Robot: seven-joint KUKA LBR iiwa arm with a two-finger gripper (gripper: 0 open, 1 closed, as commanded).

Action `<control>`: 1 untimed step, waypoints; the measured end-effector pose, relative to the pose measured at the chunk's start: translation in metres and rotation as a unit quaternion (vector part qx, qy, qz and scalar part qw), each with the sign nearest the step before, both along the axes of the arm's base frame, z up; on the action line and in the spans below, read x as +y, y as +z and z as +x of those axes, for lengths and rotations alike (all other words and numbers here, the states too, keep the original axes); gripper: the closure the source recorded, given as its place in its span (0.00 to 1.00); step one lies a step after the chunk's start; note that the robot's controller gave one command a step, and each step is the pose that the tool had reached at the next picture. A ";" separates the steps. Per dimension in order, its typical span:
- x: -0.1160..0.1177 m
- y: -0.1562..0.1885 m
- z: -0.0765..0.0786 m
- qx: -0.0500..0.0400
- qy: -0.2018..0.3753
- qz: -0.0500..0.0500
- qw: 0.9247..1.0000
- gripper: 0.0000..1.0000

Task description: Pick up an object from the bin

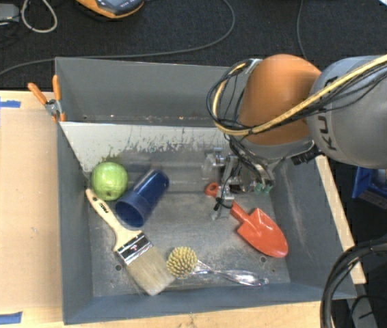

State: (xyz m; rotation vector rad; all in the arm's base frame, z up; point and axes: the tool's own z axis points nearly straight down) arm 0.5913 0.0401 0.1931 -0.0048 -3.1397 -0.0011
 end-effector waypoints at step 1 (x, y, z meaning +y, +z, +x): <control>0.000 0.000 0.000 0.000 0.000 0.000 1.000 0.00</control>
Offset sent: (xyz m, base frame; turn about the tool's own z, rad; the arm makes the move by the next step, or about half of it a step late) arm -0.0289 0.0572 -0.0573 -0.0094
